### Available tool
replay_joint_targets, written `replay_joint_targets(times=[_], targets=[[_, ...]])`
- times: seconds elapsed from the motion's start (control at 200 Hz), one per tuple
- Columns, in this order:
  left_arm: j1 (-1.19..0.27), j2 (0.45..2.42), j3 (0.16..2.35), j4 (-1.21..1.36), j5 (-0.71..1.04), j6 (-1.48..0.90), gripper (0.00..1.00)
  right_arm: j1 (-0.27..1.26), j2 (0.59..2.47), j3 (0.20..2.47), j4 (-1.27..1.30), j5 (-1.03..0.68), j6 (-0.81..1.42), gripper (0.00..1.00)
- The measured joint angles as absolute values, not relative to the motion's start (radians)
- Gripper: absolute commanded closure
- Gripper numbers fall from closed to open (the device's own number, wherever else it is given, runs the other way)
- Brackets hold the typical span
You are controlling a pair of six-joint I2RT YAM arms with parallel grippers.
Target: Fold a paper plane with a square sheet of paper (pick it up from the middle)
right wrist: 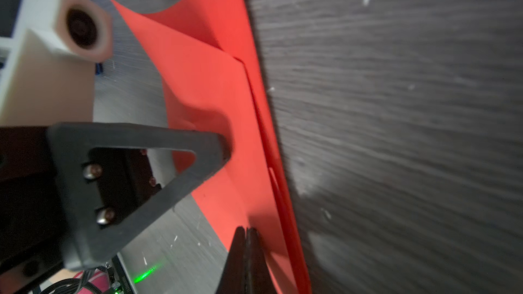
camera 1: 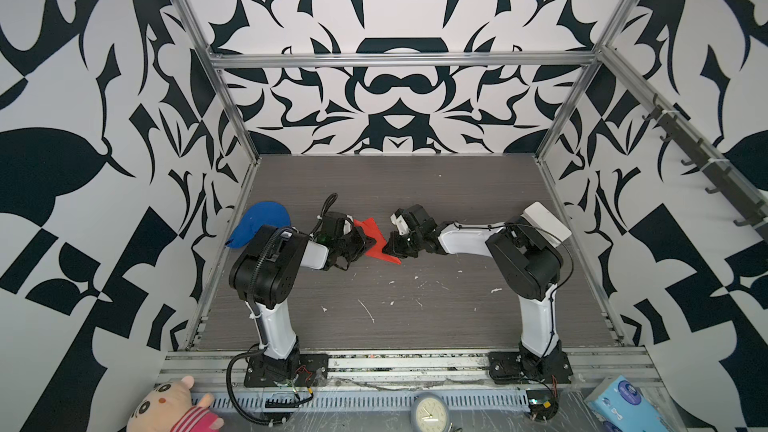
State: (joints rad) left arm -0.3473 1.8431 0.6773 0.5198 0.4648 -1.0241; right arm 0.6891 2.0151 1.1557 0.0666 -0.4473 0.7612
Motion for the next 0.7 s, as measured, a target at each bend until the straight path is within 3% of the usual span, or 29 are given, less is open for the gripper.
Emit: replay_joint_targets(times=[0.47,0.7], targets=[[-0.347,1.839,0.688,0.493,0.464,-1.013,0.95,0.678,2.011,1.129,0.085,-0.447,0.764,1.00],[-0.350,1.837,0.693,0.478,0.455,-1.013,0.95,0.658,1.902,0.994,0.072,-0.438,0.790,1.00]])
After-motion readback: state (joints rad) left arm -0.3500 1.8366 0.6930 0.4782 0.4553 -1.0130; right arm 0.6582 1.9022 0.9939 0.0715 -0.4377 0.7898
